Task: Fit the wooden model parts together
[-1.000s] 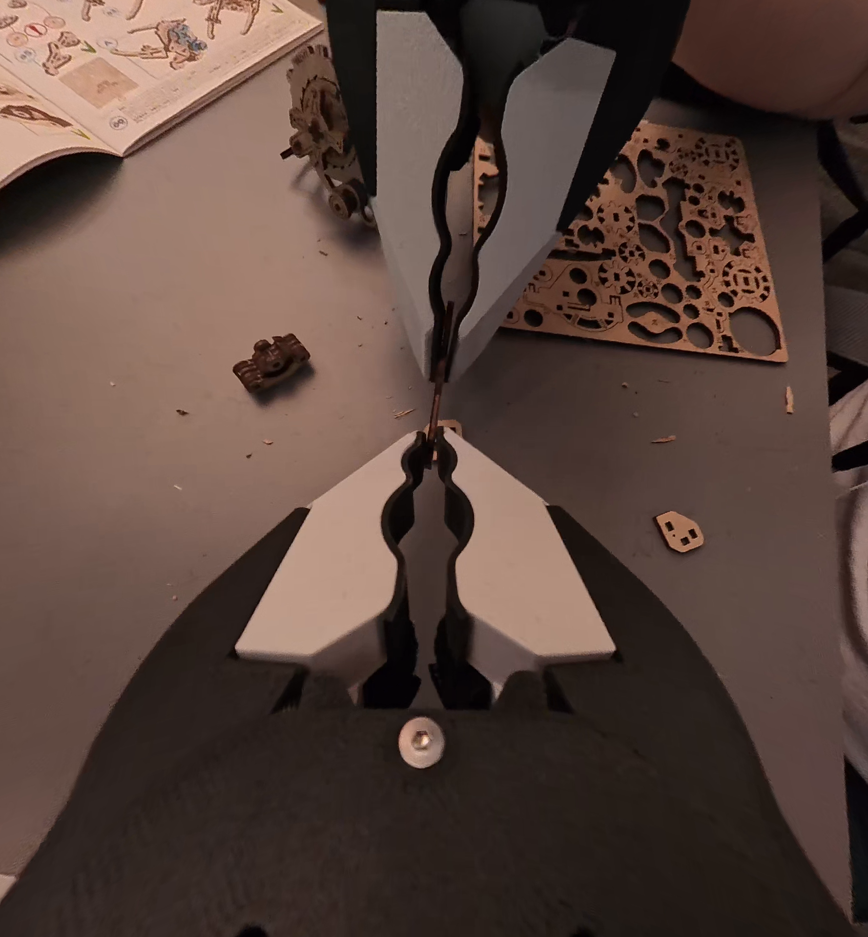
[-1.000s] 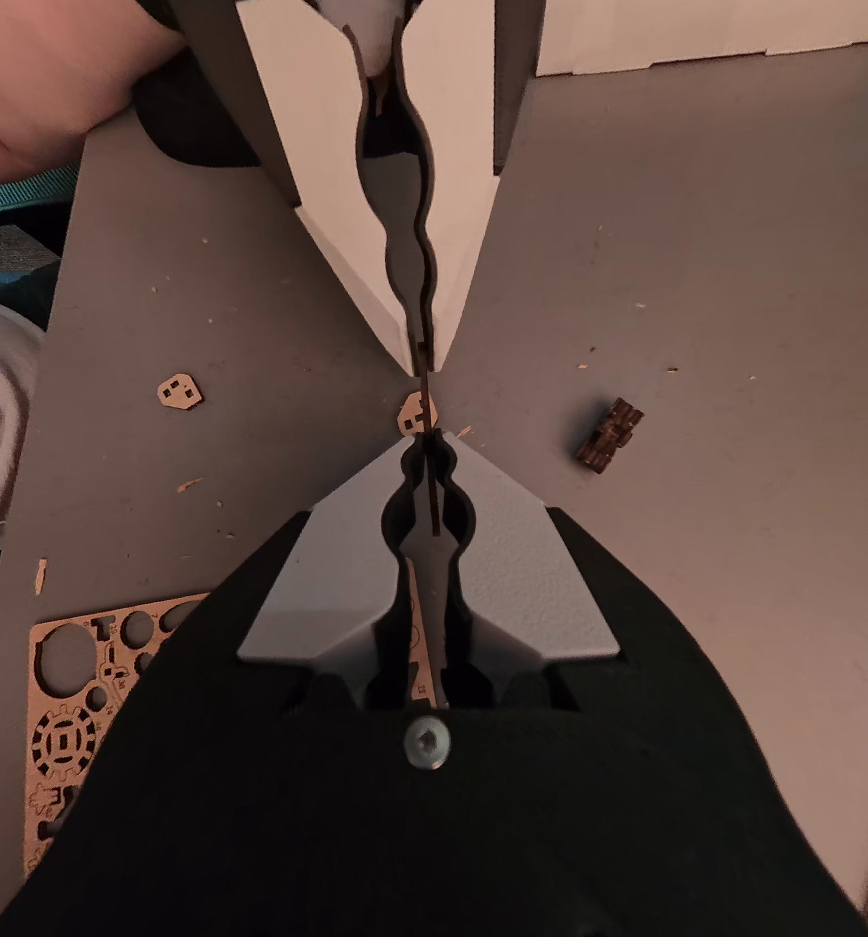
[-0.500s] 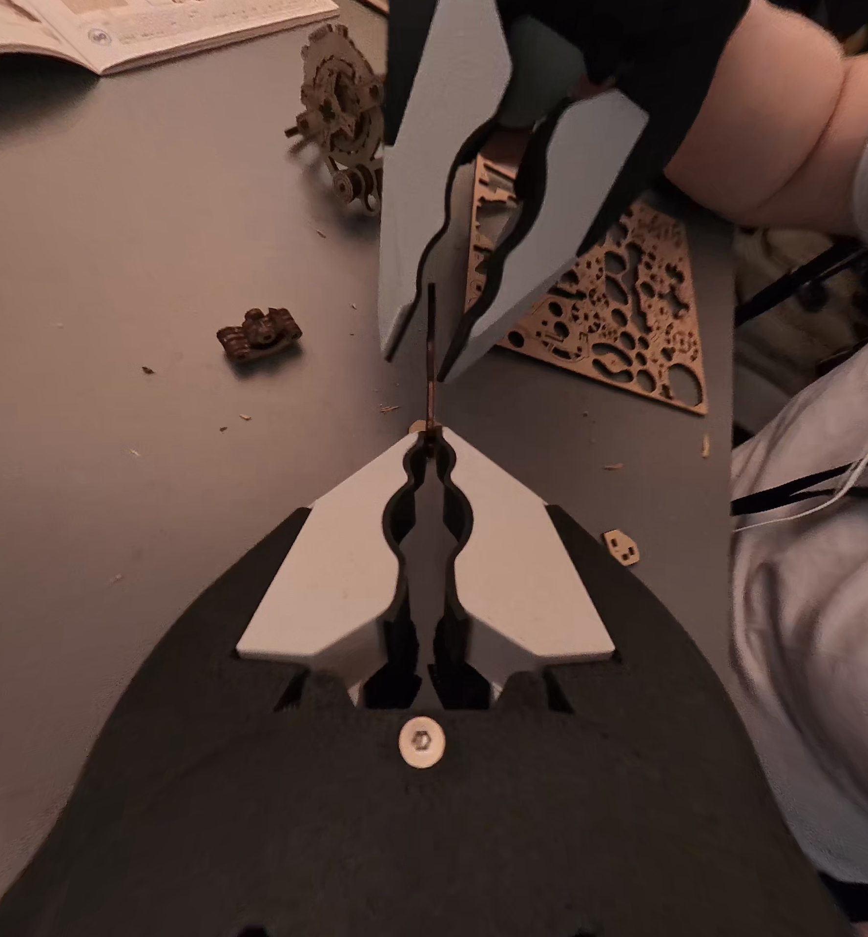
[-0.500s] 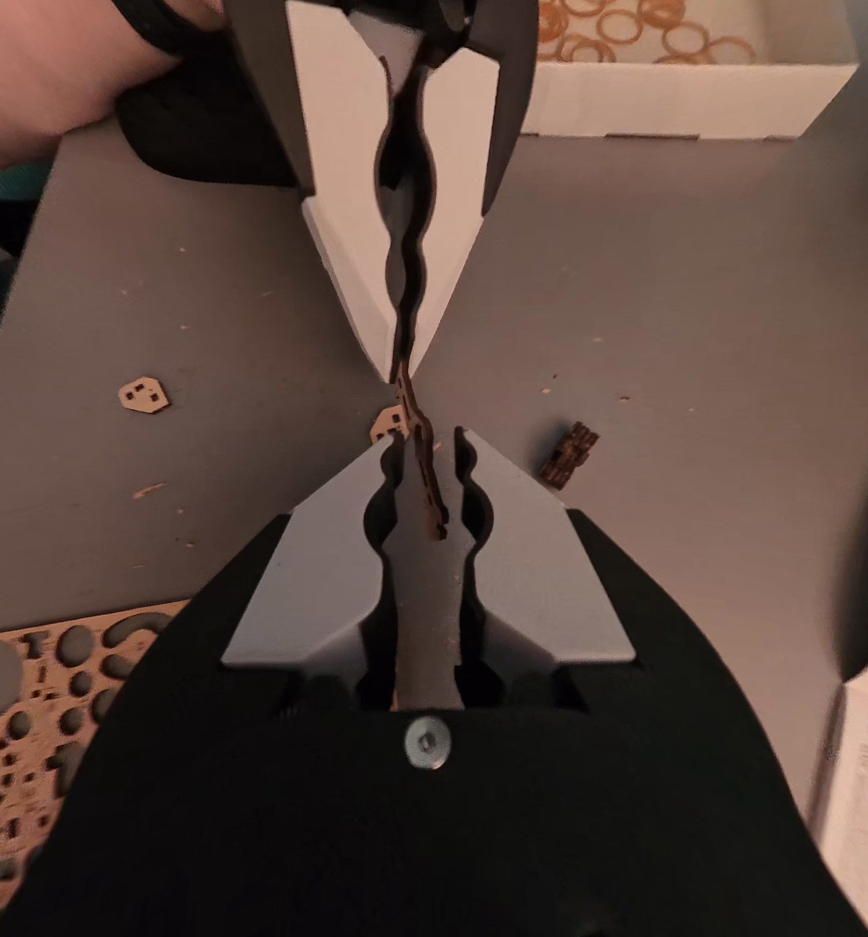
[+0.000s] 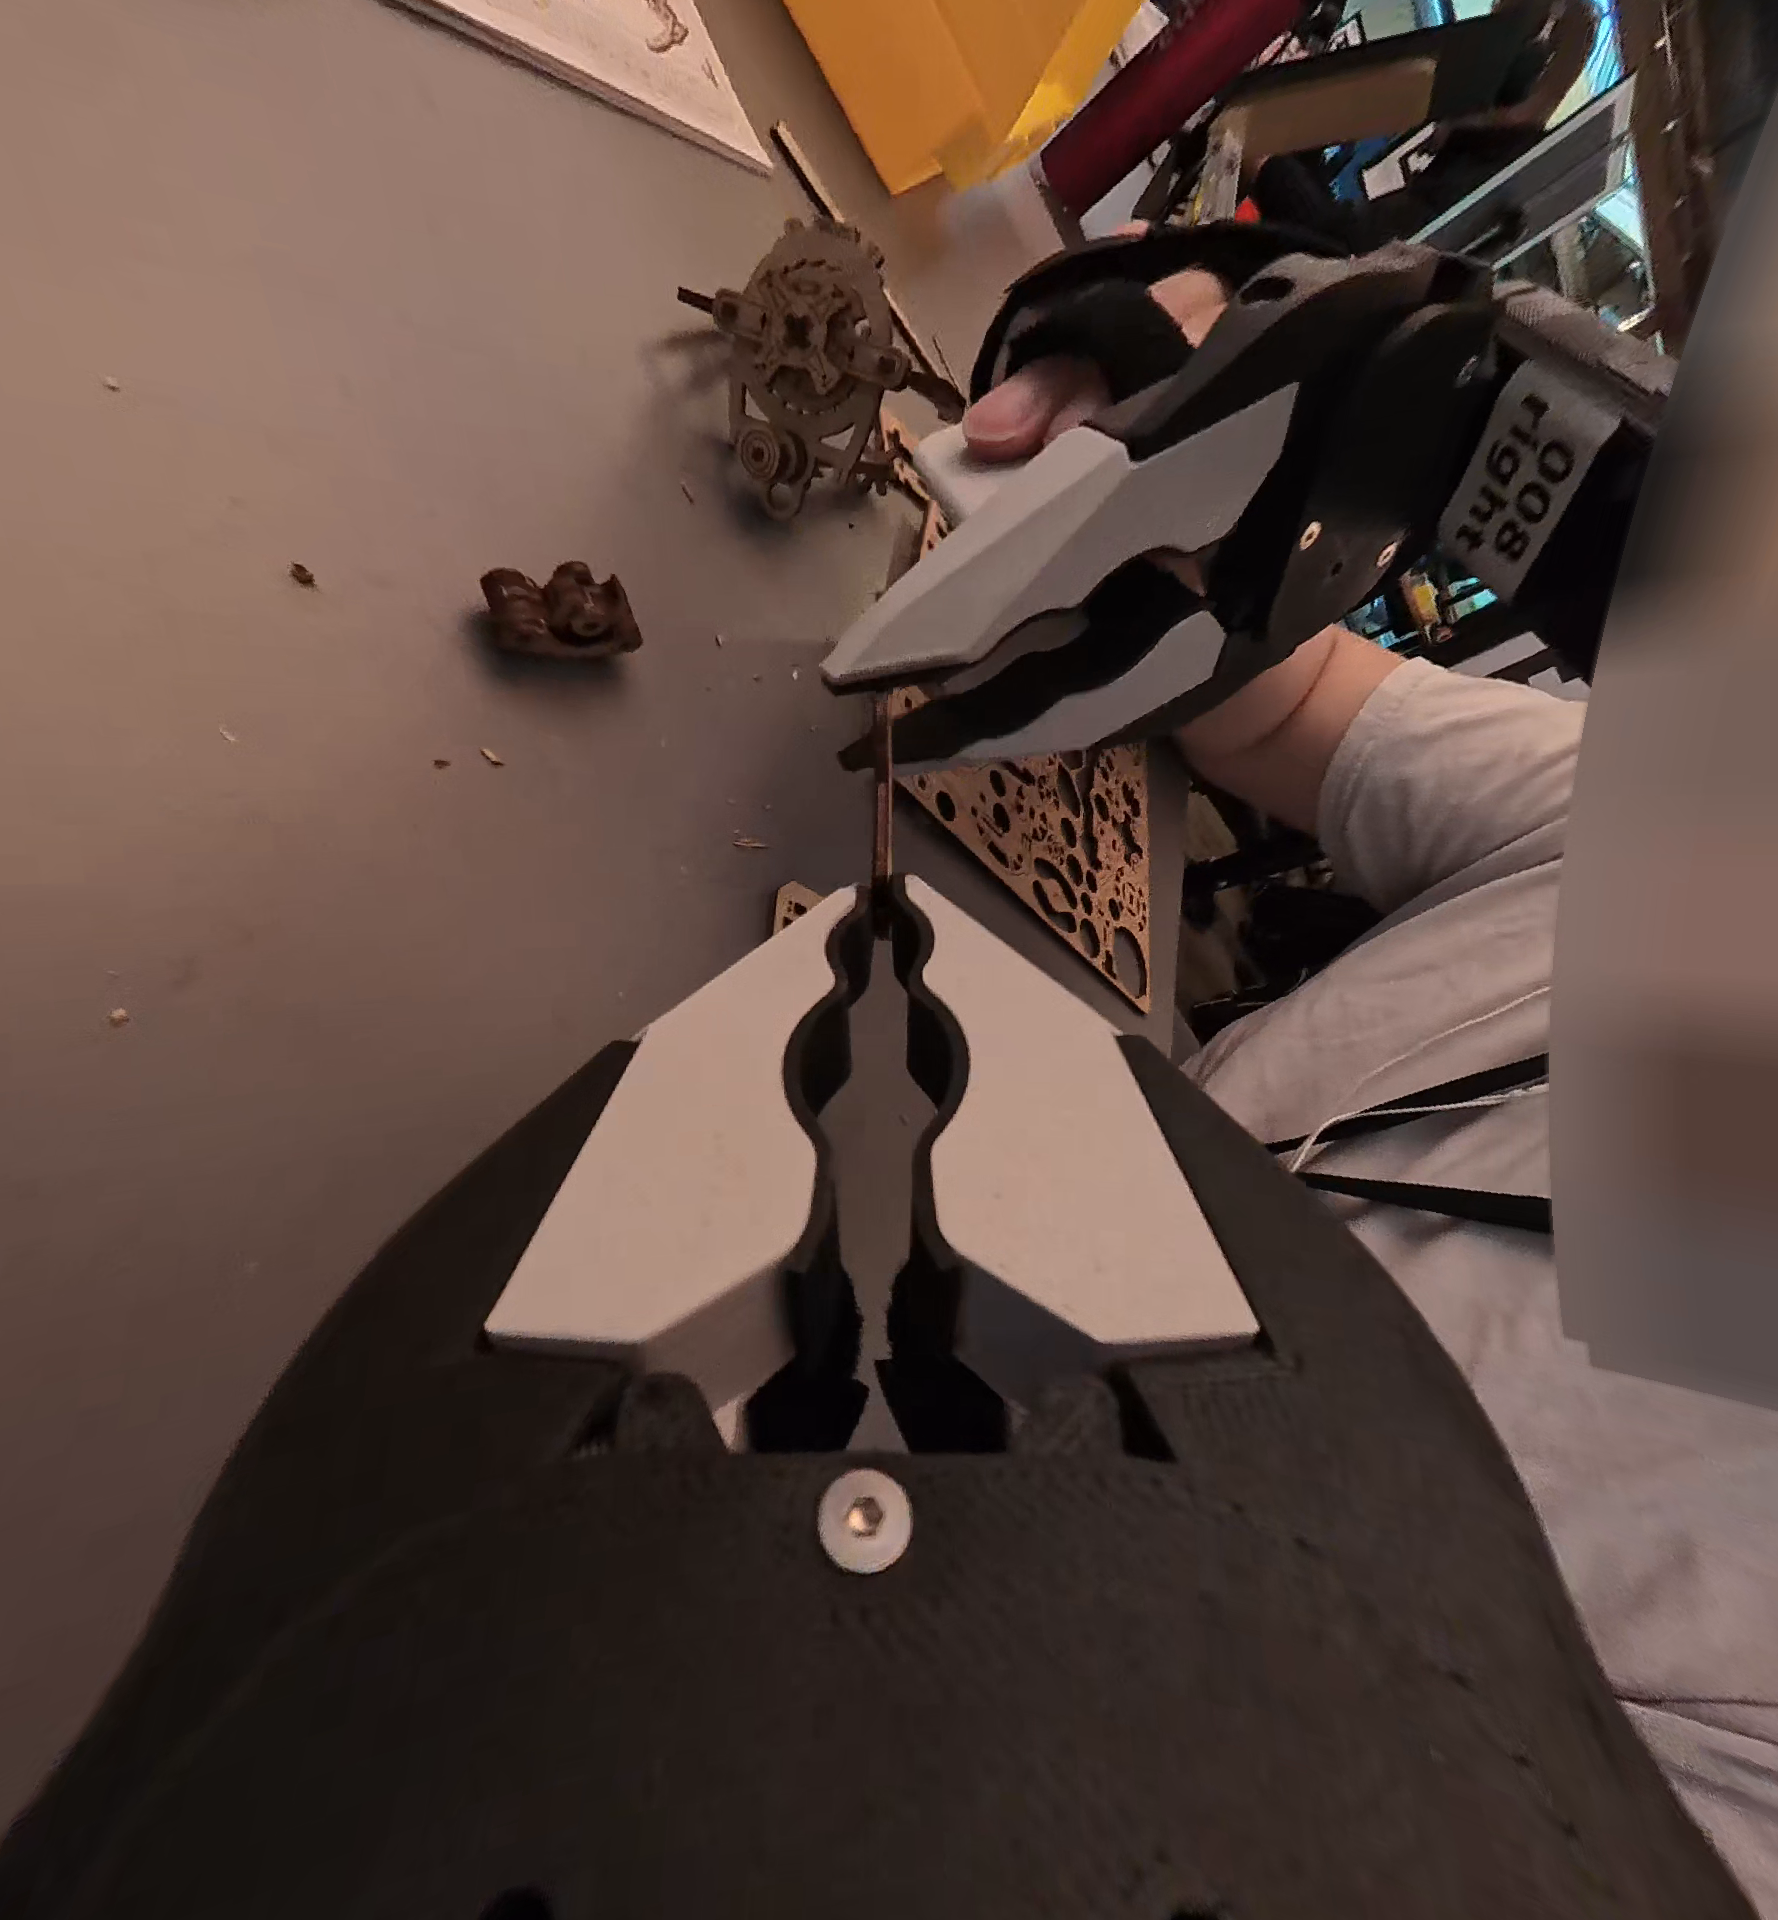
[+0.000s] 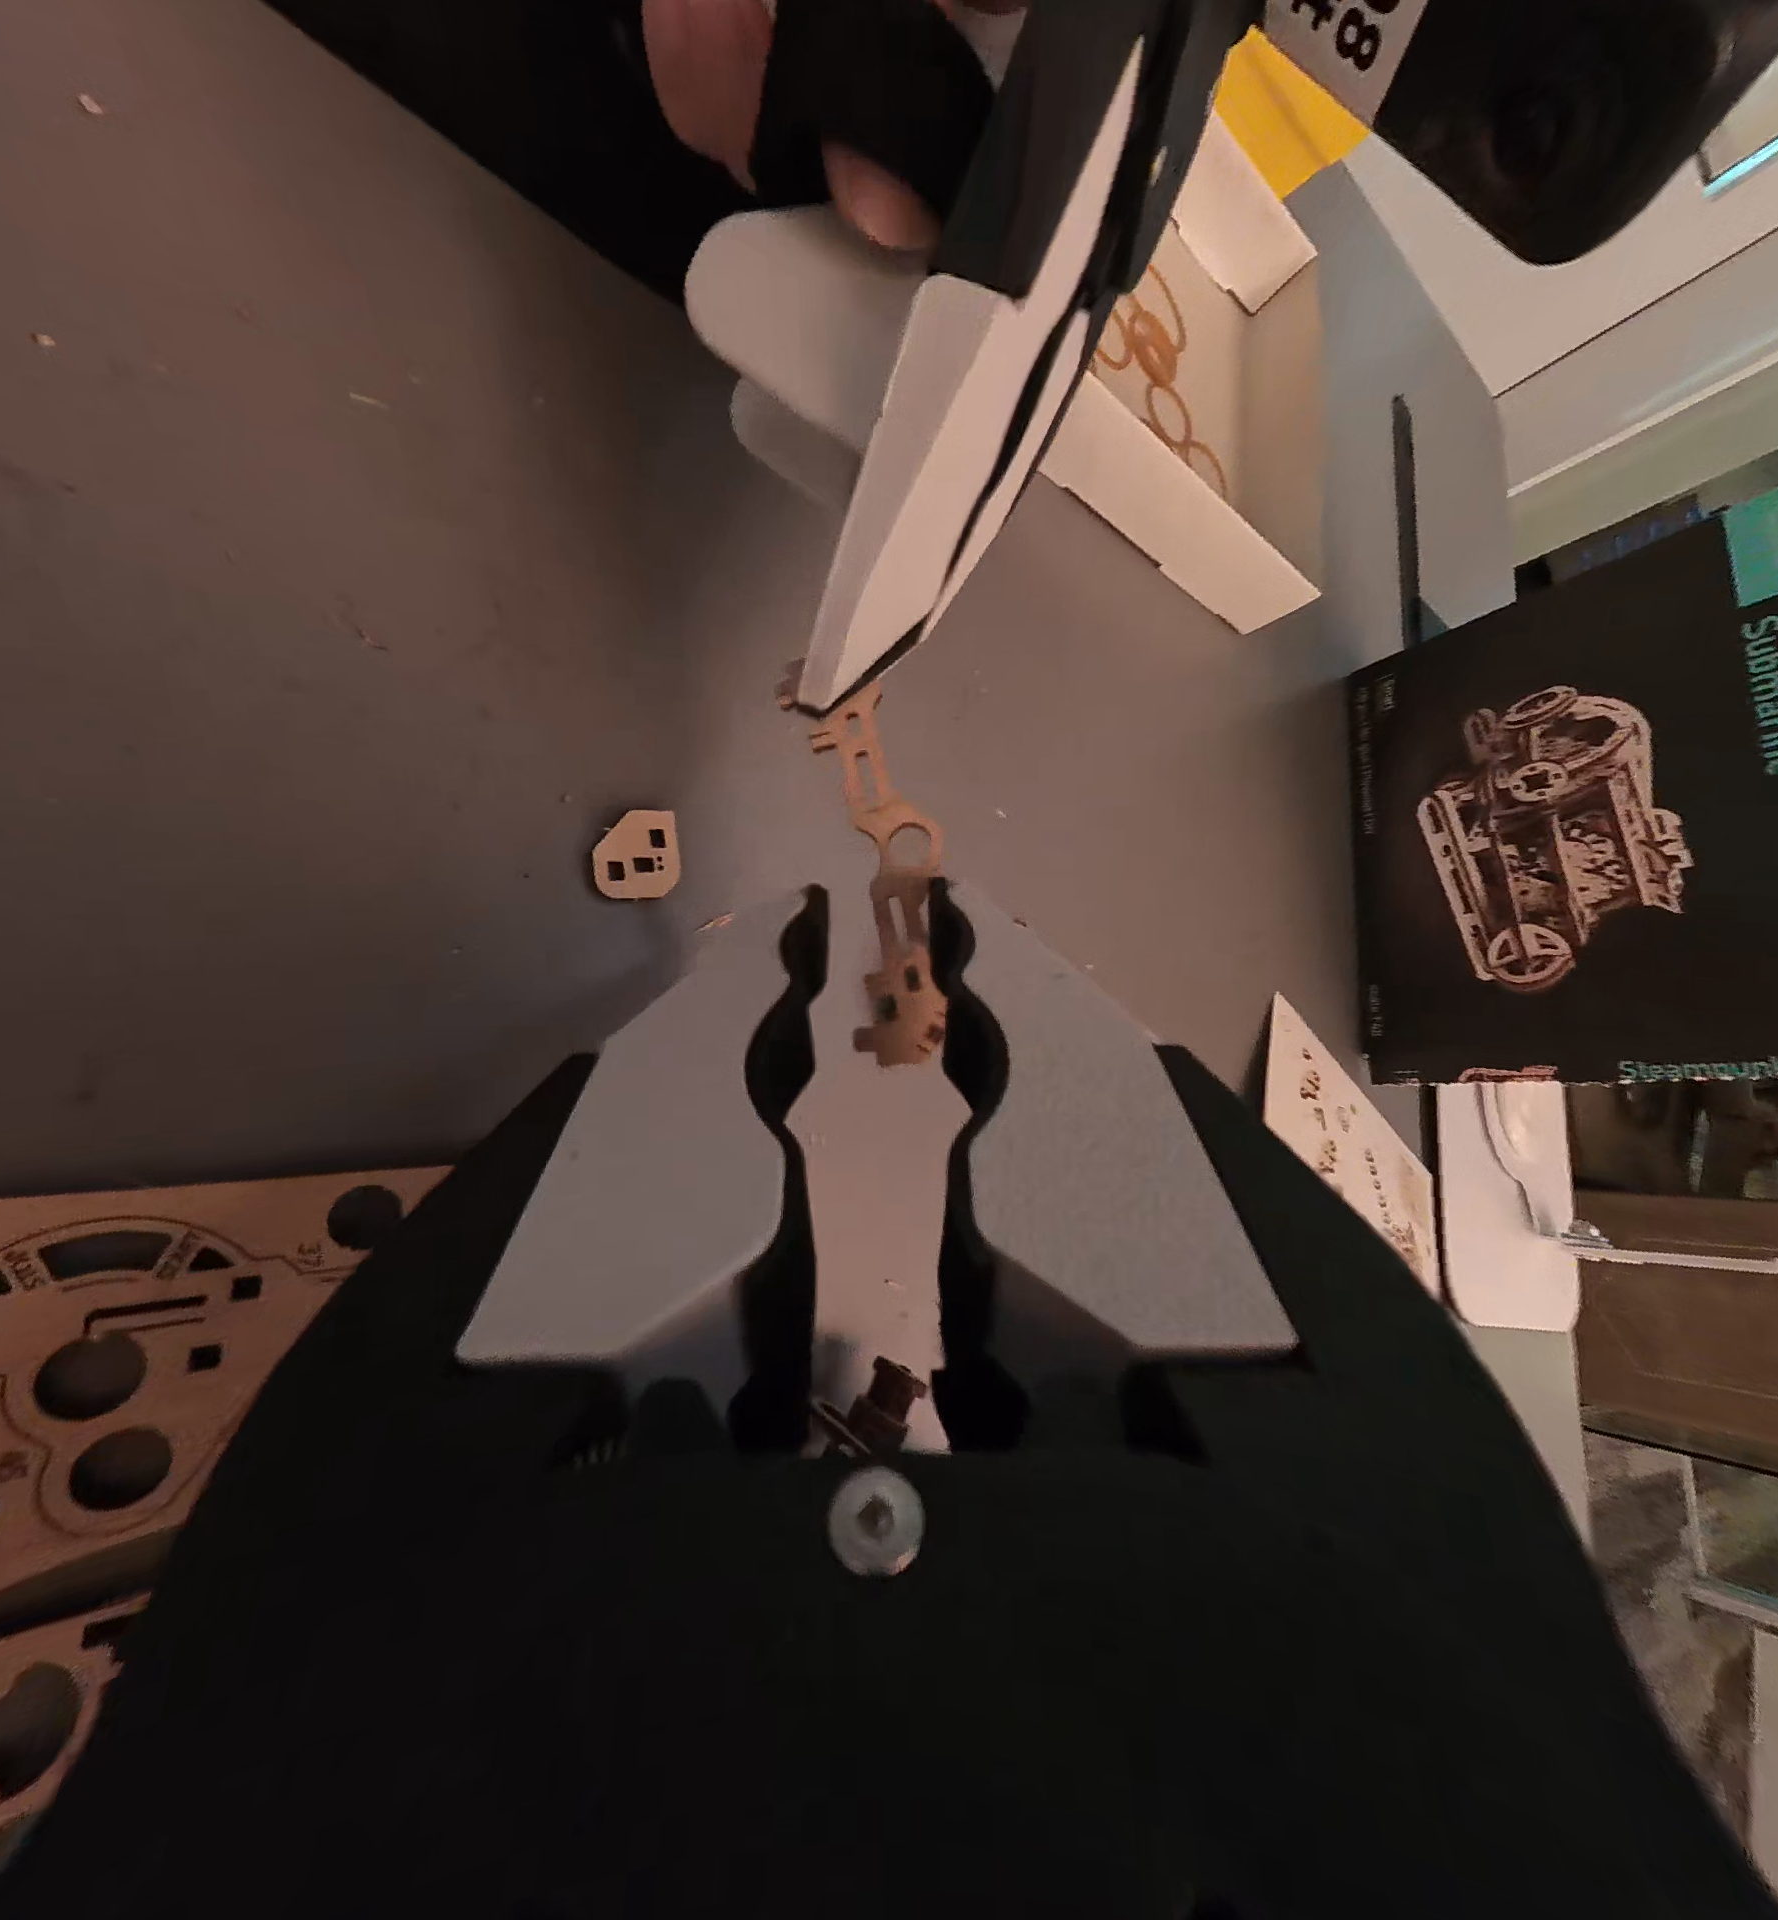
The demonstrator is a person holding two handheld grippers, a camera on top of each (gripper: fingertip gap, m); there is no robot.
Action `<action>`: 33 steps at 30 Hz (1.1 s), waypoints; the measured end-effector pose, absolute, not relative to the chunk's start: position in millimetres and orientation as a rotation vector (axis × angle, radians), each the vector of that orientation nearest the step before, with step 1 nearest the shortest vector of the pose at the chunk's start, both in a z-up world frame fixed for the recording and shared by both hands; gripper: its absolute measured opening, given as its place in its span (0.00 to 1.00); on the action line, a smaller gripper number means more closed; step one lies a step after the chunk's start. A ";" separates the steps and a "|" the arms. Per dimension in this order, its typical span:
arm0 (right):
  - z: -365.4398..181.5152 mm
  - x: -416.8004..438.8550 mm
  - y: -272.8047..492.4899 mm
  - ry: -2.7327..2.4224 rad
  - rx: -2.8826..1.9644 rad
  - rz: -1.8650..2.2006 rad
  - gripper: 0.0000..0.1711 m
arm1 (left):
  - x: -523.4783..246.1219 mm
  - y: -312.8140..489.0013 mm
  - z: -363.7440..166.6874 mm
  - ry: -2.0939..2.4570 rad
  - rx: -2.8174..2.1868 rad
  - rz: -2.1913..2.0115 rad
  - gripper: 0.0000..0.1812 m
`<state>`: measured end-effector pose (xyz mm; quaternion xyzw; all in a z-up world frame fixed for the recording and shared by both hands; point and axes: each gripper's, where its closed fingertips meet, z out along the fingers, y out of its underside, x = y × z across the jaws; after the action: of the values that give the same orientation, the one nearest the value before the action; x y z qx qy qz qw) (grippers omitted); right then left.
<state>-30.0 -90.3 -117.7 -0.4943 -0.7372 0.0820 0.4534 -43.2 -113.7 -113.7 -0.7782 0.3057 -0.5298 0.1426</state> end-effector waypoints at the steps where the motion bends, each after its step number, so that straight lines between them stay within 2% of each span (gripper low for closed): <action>1: -116.8 -29.4 -88.9 -1.818 -1.209 0.183 0.07 | -43.9 -113.3 -113.6 0.877 -2.247 -1.531 0.00; 10: -120.3 -27.1 -89.1 -1.849 -1.182 0.138 0.05 | -43.4 -112.9 -117.5 0.916 -2.253 -1.478 0.00; 14: -124.5 -24.8 -92.8 -1.886 -1.176 0.156 0.05 | -47.1 -110.4 -129.1 1.012 -2.279 -1.298 0.03; 20: -128.6 -22.7 -98.8 -1.923 -1.198 0.208 0.05 | -42.3 -117.8 -139.8 1.112 -2.297 -1.239 0.06; 31: -124.9 -22.7 -96.7 -1.903 -1.172 0.206 0.05 | -41.2 -116.4 -126.0 1.034 -2.251 -1.369 0.01; 33: -123.3 -20.9 -96.0 -1.901 -1.161 0.217 0.08 | -41.3 -115.6 -124.4 1.037 -2.239 -1.360 0.00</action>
<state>-20.9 -96.0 -123.3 -0.4667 -0.7643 0.0874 0.4364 -41.3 -115.6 -124.4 -0.7842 0.3633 -0.4765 0.1614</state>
